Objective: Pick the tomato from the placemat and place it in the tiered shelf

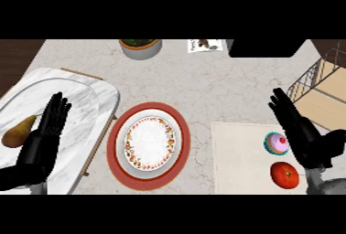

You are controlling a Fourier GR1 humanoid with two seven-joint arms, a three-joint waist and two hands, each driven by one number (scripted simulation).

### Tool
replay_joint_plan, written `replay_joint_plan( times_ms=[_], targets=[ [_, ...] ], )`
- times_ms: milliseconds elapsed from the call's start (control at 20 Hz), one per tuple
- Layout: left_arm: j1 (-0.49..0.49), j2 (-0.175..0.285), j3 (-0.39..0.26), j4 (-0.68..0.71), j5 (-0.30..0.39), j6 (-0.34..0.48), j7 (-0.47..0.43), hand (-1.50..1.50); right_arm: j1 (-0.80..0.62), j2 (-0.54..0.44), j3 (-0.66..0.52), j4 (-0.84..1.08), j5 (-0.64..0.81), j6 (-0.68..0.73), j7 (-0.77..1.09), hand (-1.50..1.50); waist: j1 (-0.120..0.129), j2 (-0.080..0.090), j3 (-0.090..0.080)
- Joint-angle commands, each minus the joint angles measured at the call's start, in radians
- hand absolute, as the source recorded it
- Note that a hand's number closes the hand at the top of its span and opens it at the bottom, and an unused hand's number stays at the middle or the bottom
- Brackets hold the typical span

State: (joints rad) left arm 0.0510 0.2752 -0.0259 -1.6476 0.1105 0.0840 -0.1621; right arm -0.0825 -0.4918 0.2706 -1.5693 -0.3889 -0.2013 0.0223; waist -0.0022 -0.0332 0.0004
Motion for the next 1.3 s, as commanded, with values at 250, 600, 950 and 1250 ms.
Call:
replay_joint_plan(
  times_ms=[250, 600, 950, 1250],
  targets=[
    [0.119, 0.003, 0.080, 0.182, 0.075, 0.042, 0.263, 0.00, 0.169, -0.228, -0.366, -0.042, 0.055, -0.113, -0.213, 1.50, -0.137, 0.023, 0.000],
    [0.034, -0.004, 0.040, 0.226, 0.117, -0.009, 0.392, 0.00, 0.503, -0.180, -0.476, 0.150, -0.032, -0.021, -0.348, -1.50, -0.067, 0.029, 0.001],
    [0.014, -0.004, 0.029, 0.180, 0.118, -0.010, 0.459, 0.00, 0.713, -0.289, -0.490, -0.047, -0.033, 0.207, -0.385, -1.50, -0.032, 0.029, -0.002],
    [-0.039, -0.027, 0.020, 0.237, 0.110, -0.015, 0.451, 0.00, 0.827, -0.379, -0.529, -0.286, -0.015, 0.223, -0.207, -1.50, -0.027, 0.033, -0.004]
  ],
)
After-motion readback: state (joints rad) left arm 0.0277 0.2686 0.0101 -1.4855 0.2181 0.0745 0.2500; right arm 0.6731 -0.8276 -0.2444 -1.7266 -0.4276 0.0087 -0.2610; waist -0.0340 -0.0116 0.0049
